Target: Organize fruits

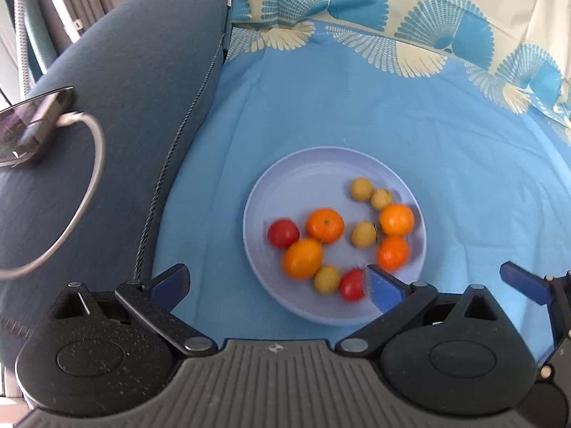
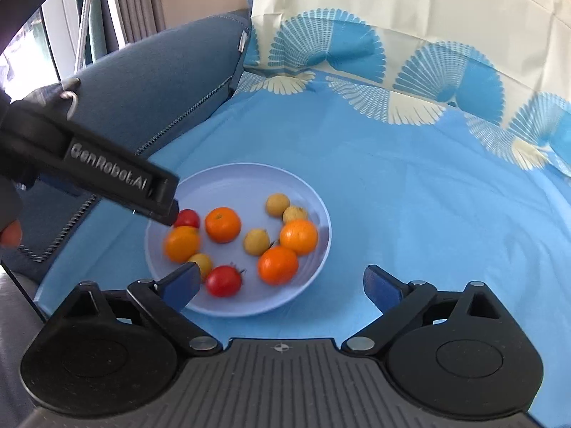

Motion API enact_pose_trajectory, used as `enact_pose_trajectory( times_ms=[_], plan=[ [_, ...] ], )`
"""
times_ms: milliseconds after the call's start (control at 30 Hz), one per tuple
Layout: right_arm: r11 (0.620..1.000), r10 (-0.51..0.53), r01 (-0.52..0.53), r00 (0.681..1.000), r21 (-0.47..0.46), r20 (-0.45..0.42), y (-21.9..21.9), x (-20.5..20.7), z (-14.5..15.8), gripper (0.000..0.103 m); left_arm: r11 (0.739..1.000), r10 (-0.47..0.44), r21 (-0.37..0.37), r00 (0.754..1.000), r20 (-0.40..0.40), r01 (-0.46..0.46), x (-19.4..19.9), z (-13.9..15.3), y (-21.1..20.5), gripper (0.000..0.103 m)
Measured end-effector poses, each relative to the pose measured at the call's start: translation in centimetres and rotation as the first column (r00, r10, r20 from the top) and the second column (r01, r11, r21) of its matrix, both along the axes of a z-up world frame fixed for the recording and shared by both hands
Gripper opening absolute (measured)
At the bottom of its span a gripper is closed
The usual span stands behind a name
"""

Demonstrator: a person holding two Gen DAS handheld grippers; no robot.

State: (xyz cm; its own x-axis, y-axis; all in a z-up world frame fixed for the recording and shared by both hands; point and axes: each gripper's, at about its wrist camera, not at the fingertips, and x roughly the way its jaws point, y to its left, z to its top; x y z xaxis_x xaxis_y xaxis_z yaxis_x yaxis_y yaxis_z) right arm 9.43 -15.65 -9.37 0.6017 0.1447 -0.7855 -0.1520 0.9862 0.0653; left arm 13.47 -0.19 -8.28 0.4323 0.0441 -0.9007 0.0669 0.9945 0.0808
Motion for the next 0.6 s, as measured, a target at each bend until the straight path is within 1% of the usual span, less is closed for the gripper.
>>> enact_pose_trajectory(
  times_ms=[133, 233, 433, 600],
  plan=[
    [1.000, -0.030, 0.030, 0.999, 0.002, 0.039, 0.0, -2.5, 1.8, 0.099, 1.000, -0.002, 0.004, 1.000, 0.028, 0.002, -2.9, 1.5, 0.0, 0.103],
    [0.999, -0.033, 0.032, 0.997, 0.003, 0.066, 0.1, -3.9, 3.1, 0.100, 1.000, 0.003, 0.001, 0.999, 0.050, -0.003, -4.8, 2.8, 0.2, 0.103],
    [0.998, -0.023, 0.030, 0.990, -0.051, 0.138, 0.6, -6.8, 5.5, 0.102, 1.000, 0.013, -0.006, 0.996, 0.092, -0.012, -7.9, 4.7, 0.3, 0.103],
    [0.996, -0.051, 0.062, 0.985, -0.065, 0.163, 0.9, -8.7, 6.5, 0.102, 1.000, 0.002, 0.006, 0.991, 0.133, -0.003, -9.9, 5.9, 0.2, 0.103]
  ],
)
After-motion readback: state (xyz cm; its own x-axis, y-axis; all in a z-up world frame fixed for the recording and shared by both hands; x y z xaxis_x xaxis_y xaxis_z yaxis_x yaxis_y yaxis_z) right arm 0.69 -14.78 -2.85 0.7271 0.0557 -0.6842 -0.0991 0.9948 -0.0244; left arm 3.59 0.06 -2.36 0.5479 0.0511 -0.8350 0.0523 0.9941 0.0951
